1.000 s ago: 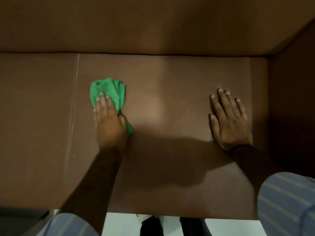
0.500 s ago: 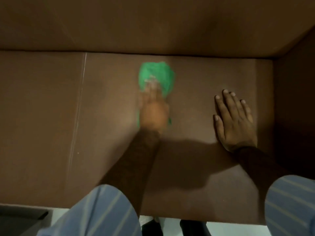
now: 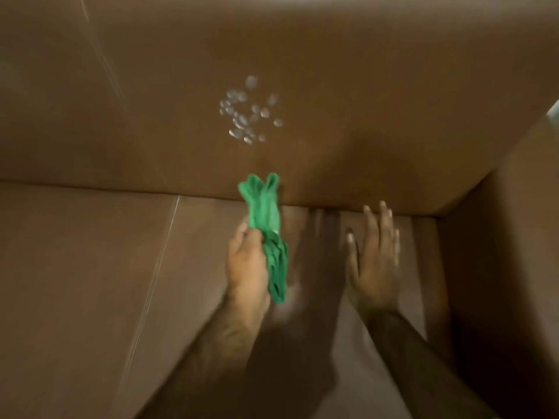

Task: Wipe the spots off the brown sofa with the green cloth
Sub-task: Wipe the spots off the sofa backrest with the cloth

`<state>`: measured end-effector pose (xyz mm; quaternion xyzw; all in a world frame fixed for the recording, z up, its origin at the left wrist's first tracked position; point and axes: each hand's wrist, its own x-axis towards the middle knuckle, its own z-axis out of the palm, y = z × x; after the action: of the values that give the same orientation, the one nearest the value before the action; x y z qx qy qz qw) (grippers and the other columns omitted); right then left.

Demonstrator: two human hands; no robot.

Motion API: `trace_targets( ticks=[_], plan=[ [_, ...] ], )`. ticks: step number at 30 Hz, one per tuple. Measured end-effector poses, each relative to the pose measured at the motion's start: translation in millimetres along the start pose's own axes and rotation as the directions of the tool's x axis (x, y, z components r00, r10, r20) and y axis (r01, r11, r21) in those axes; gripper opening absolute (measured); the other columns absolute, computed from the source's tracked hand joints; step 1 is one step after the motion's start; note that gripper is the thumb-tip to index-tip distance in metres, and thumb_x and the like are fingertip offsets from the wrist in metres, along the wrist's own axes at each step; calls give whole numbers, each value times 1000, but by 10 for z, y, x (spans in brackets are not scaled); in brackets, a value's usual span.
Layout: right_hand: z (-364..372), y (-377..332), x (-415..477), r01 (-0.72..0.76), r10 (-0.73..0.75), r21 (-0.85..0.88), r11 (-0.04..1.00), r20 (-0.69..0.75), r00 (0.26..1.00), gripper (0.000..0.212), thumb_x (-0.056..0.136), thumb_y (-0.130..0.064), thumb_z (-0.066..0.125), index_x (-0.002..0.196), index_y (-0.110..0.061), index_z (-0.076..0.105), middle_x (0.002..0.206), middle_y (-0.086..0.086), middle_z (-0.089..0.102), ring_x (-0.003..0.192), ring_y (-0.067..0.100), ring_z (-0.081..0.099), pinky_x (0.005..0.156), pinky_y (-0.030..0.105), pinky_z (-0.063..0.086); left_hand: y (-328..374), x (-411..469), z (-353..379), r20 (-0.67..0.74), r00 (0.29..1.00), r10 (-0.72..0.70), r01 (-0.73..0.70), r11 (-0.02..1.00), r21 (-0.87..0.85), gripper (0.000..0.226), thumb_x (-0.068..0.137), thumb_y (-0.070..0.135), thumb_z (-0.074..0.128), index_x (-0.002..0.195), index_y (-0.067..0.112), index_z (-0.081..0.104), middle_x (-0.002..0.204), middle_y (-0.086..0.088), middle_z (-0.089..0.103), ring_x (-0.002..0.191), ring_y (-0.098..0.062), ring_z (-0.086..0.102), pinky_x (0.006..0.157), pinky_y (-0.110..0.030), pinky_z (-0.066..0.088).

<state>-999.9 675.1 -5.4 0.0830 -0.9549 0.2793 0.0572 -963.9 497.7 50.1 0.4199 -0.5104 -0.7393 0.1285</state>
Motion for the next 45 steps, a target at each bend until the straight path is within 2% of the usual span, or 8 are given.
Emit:
trace_targets(
  ticks=[3, 7, 17, 25, 31, 39, 43, 45],
  plan=[
    [-356, -381, 797, 213, -225, -85, 973, -171, 959, 58, 108, -36, 43, 161, -15, 30, 173, 15, 17, 162, 31, 14, 130, 55, 17, 686, 170, -7, -56, 893, 447, -433, 886, 168, 53, 90, 2, 37, 139, 15, 54, 121, -12, 68, 103, -29, 66, 89, -45, 56],
    [-840, -749, 1800, 336, -452, -351, 874, -334, 827, 61, 110, -46, 36, 162, -15, 29, 170, 22, 21, 160, 39, 18, 130, 56, 15, 1153, 631, 164, 22, 512, 859, -715, 412, 566, 62, 84, -6, 44, 145, -8, 37, 153, -26, 34, 145, -24, 32, 119, -15, 19],
    [-605, -684, 2255, 186, -522, -572, 799, -507, 686, 62, 104, -43, 42, 156, -9, 41, 160, 28, 41, 150, 47, 38, 122, 67, 27, 1194, 1045, 441, -83, 475, 876, -657, 416, 629, 34, 84, 16, 64, 116, 5, 61, 111, -9, 61, 102, -22, 60, 90, -38, 51],
    [-599, -674, 2239, 204, -519, -556, 806, -497, 695, 64, 103, -43, 43, 158, -11, 37, 162, 27, 38, 152, 45, 35, 124, 66, 25, 955, 1008, 495, 787, 129, 603, -788, -420, 451, 25, 85, 5, 59, 110, 5, 63, 107, -18, 67, 88, -39, 60, 83, -45, 47],
    [-562, -696, 2229, 180, -514, -559, 809, -525, 678, 62, 103, -42, 45, 156, -10, 41, 160, 27, 42, 150, 45, 38, 122, 65, 28, 1209, 1111, 304, 22, 510, 860, -570, 319, 757, 31, 82, 11, 57, 110, -2, 59, 109, -22, 61, 101, -37, 57, 89, -40, 43],
    [-561, -705, 2224, 191, -506, -541, 819, -525, 685, 62, 104, -43, 43, 157, -11, 40, 161, 25, 40, 152, 44, 36, 123, 64, 27, 805, 1207, 79, 741, 294, 604, -760, -322, 564, 32, 80, 0, 63, 112, 1, 64, 110, -20, 66, 98, -39, 58, 90, -45, 46],
    [-554, -694, 2235, 184, -500, -541, 821, -525, 689, 63, 103, -43, 43, 157, -11, 39, 161, 24, 40, 152, 43, 36, 124, 64, 26, 841, 1202, 63, -109, 659, 744, -465, 517, 719, 30, 84, 13, 63, 109, -4, 59, 107, -22, 65, 101, -39, 60, 90, -41, 44],
    [-536, -688, 2224, 188, -507, -543, 818, -528, 682, 62, 103, -43, 43, 157, -11, 40, 161, 24, 41, 152, 43, 37, 124, 63, 27, 719, 1106, 302, -118, 641, 759, -477, 514, 713, 32, 84, 13, 64, 112, -3, 61, 107, -22, 65, 102, -37, 60, 91, -39, 44]
  ],
)
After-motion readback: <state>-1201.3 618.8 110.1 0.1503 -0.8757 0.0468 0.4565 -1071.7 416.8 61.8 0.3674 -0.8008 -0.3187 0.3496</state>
